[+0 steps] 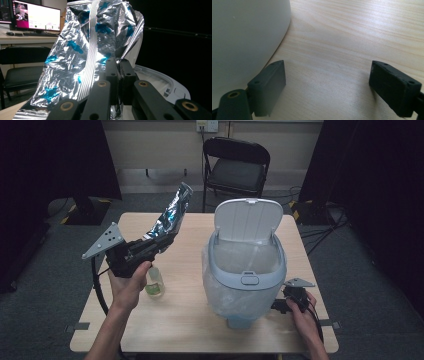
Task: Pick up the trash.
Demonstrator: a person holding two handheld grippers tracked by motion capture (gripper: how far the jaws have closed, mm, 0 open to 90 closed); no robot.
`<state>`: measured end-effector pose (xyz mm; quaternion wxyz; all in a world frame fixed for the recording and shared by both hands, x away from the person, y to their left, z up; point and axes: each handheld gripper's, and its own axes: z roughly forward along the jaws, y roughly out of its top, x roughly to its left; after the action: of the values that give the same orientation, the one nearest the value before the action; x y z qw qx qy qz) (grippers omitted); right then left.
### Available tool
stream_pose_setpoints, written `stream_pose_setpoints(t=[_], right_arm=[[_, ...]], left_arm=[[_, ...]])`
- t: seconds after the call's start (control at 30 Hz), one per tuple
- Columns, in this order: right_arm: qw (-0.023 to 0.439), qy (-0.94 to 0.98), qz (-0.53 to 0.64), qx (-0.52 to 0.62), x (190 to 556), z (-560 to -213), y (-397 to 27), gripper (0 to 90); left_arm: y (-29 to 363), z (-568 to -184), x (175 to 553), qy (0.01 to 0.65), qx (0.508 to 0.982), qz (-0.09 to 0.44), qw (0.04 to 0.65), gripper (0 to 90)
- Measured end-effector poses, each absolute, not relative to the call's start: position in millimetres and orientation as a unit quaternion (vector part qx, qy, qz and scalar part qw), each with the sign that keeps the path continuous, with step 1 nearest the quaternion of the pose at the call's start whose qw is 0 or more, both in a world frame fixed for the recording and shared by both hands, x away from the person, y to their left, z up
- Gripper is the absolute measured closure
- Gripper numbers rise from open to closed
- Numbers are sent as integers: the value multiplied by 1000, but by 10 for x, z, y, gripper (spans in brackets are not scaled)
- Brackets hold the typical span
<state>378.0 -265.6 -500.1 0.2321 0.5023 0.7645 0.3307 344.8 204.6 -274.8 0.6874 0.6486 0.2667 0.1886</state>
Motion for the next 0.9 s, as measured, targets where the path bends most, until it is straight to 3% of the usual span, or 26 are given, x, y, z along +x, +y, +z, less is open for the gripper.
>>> stream_pose_setpoints(t=[0.4,0.9], right_arm=[[232,765,331,502,3780,-5001,-2656,132],[232,765,331,502,3780,-5001,-2656,131]], left_arm=[[1765,-2428,3382,216,654,196,698,877],[1316,-2274,3372,171,662,155,714,877]])
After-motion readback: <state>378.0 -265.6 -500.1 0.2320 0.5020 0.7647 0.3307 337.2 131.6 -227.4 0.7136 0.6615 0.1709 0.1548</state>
